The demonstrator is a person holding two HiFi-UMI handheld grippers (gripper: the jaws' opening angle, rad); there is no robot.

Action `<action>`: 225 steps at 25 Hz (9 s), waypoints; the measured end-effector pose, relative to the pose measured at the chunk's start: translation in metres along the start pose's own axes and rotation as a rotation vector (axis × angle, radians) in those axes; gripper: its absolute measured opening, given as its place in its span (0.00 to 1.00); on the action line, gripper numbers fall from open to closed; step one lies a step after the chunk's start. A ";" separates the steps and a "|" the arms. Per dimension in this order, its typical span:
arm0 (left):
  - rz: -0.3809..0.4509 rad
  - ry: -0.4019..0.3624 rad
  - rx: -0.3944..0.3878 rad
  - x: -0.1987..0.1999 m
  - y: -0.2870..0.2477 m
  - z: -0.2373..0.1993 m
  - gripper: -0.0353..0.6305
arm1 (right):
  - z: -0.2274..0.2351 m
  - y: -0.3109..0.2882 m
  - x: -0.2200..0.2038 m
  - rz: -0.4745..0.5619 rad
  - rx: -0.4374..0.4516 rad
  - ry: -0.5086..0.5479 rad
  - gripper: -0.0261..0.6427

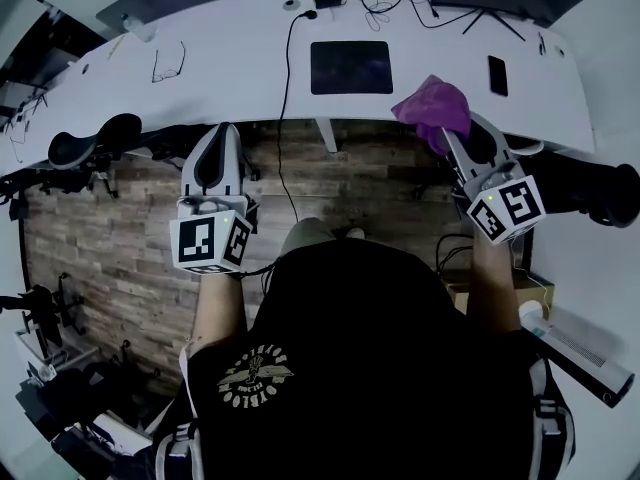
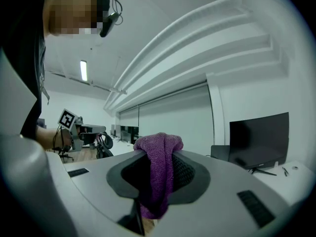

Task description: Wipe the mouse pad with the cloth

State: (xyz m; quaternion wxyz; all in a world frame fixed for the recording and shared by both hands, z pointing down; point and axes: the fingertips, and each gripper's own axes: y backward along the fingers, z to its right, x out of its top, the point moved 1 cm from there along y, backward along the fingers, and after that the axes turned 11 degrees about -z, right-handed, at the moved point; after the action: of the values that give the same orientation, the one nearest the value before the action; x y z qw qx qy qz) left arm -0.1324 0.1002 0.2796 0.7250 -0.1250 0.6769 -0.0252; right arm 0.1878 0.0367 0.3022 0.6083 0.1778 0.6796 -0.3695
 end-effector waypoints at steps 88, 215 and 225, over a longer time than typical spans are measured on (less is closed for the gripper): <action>-0.170 -0.124 -0.300 -0.028 -0.332 -0.090 0.06 | 0.066 -0.298 0.037 -0.161 0.042 0.131 0.18; -0.295 -0.038 -0.205 -0.078 -0.292 -0.109 0.06 | 0.037 -0.421 -0.317 -0.840 0.145 -0.247 0.17; -0.270 -0.045 -0.178 -0.061 -0.311 -0.091 0.06 | 0.075 -0.391 -0.326 -0.848 0.144 -0.250 0.17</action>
State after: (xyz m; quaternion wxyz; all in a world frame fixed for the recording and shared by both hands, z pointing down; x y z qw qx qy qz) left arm -0.1864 -0.2014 0.4009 0.7161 -0.2790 0.6370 -0.0596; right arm 0.0336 -0.2092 0.7279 0.4667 -0.1209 0.5861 -0.6512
